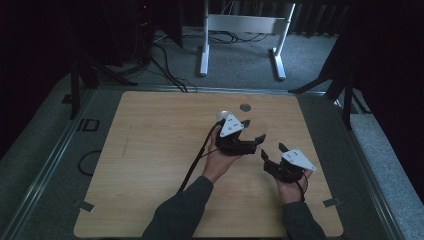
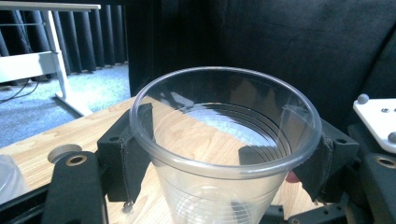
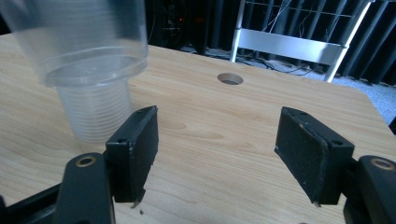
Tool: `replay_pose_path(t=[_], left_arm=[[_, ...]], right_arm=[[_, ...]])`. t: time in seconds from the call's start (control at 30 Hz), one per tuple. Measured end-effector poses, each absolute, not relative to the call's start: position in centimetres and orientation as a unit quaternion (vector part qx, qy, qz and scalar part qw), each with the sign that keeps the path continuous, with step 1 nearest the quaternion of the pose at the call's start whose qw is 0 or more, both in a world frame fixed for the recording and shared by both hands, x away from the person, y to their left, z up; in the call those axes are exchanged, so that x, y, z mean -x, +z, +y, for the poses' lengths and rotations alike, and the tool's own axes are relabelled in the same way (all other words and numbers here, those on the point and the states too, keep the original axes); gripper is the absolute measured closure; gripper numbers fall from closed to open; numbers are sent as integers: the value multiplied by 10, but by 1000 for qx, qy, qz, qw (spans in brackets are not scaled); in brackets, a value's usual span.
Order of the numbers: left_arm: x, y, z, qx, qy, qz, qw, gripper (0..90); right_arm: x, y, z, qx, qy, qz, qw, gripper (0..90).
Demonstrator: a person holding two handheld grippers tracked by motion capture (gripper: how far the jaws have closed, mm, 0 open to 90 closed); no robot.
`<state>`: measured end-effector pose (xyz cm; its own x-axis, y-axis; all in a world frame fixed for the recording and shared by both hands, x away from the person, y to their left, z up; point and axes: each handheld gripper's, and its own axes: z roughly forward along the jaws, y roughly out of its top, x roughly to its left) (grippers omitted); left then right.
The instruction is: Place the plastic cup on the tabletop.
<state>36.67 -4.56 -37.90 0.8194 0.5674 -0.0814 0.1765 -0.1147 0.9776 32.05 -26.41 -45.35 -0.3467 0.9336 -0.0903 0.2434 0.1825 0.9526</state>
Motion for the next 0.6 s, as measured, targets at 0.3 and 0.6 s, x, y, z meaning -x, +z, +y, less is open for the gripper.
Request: replay_pose_path(t=[0.3, 0.6], left_arm=[[-365, -383, -45, -730, 159, 255, 614, 276], [-364, -386, -43, -729, 162, 257, 614, 276]], right_arm=[[-320, -452, -269, -440, 470, 668, 374, 298], [-320, -451, -271, -444, 471, 664, 375, 298]])
